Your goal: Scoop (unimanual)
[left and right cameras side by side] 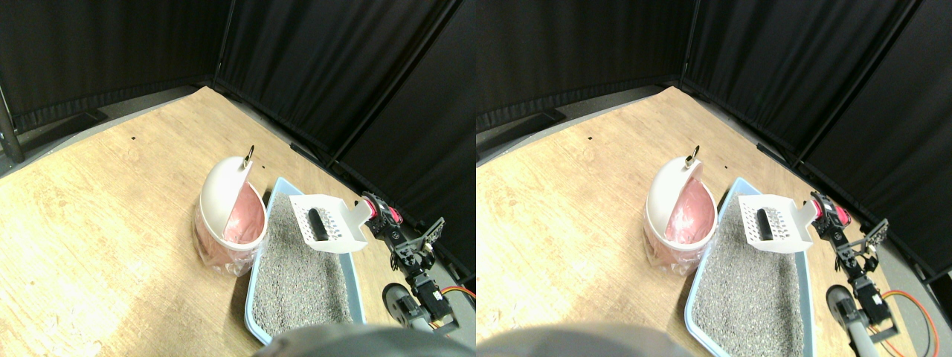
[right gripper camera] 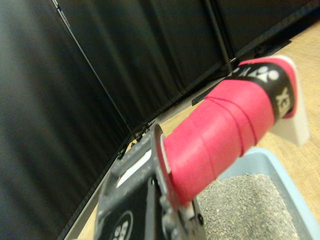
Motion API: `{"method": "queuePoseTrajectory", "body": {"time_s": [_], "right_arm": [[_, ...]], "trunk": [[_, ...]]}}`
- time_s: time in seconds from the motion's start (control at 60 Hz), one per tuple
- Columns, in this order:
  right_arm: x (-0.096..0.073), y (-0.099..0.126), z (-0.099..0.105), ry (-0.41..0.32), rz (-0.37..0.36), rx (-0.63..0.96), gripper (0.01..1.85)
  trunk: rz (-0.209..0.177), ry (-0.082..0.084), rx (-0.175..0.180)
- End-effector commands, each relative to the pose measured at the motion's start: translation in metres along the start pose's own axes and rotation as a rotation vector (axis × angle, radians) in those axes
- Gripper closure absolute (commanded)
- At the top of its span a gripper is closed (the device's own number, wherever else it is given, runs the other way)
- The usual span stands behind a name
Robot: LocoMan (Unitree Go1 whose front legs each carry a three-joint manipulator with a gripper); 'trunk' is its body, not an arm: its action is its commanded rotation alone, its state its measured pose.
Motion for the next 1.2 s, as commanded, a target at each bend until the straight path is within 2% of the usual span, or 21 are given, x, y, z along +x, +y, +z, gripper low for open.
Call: {"method": "queuePoseTrajectory", "body": {"time_s": [0.017,0.167,0.333,0.467,0.5,0.633,1.2], "right_arm": [[0.002,0.004,0.010,-0.056,0.029,0.004,1.80],[0.006,0.009,0.009,-0.047,0.048,0.005,1.80],[0.012,0.017,0.005,-0.025,0.084,0.010,1.80],[0.014,0.023,0.005,-0.009,0.077,0.026,1.80],[0.016,0.025,0.004,-0.017,0.100,0.029,1.80],[0.020,0.030,0.001,-0.004,0.115,0.024,1.80],[0.031,0.057,0.004,0.037,0.190,-0.057,1.80]], "trunk": [[0.036,0.013,-0.009],[0.046,0.012,-0.013],[0.074,0.007,-0.025],[0.089,0.006,-0.033],[0.091,0.007,-0.034],[0.105,0.005,-0.041],[0.137,-0.007,-0.065]]}}
